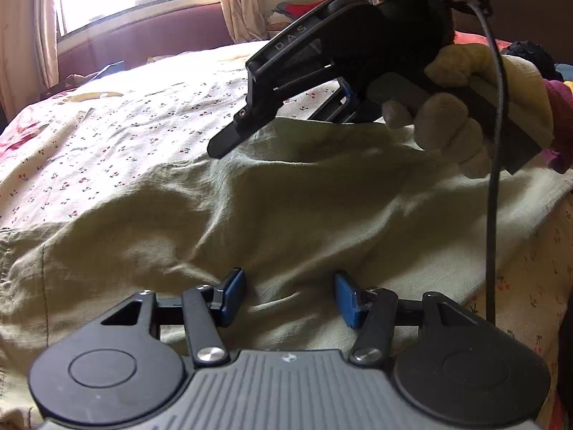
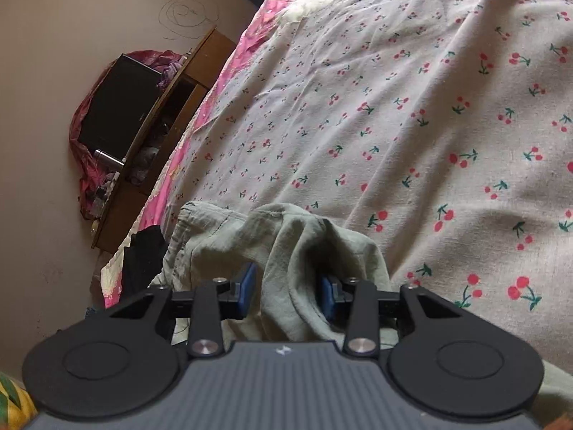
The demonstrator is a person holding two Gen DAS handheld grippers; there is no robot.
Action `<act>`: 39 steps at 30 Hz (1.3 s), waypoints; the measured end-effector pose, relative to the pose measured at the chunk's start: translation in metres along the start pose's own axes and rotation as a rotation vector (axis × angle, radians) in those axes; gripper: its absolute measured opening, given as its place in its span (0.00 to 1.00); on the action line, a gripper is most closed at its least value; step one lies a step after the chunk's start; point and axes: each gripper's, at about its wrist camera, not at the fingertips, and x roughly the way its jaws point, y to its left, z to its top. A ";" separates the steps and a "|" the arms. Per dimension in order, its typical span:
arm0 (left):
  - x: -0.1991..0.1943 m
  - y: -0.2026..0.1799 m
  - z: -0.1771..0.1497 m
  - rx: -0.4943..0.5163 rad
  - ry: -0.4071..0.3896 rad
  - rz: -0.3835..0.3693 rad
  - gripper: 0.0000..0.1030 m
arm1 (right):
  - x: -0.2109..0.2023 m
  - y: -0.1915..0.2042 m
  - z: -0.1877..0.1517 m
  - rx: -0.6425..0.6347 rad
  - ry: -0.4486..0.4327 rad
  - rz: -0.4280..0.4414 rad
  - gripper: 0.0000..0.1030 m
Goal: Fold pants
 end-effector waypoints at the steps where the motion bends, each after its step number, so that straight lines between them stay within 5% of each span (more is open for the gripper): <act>1: 0.000 0.001 0.000 -0.001 -0.001 -0.001 0.65 | -0.004 -0.009 0.006 0.044 -0.042 0.009 0.37; 5: 0.003 0.005 0.000 -0.016 0.004 -0.008 0.66 | -0.035 -0.039 0.029 0.205 -0.300 0.007 0.37; 9: 0.003 0.006 0.000 -0.020 0.000 -0.006 0.67 | -0.078 -0.031 0.018 0.207 -0.398 -0.081 0.37; 16: -0.010 -0.007 -0.001 0.039 -0.038 0.022 0.67 | -0.201 -0.011 -0.136 0.353 -0.642 -0.387 0.38; 22: -0.035 -0.056 0.005 0.234 -0.131 0.094 0.67 | -0.277 -0.028 -0.264 0.555 -0.840 -0.625 0.38; 27: -0.034 -0.103 0.023 0.249 -0.107 -0.020 0.67 | -0.299 -0.062 -0.293 0.607 -0.953 -0.584 0.39; 33: -0.036 -0.148 0.038 0.368 -0.121 -0.048 0.67 | -0.295 -0.101 -0.298 0.706 -0.987 -0.425 0.39; 39: -0.015 -0.165 0.048 0.357 -0.039 -0.076 0.67 | -0.300 -0.113 -0.319 0.726 -1.029 -0.351 0.39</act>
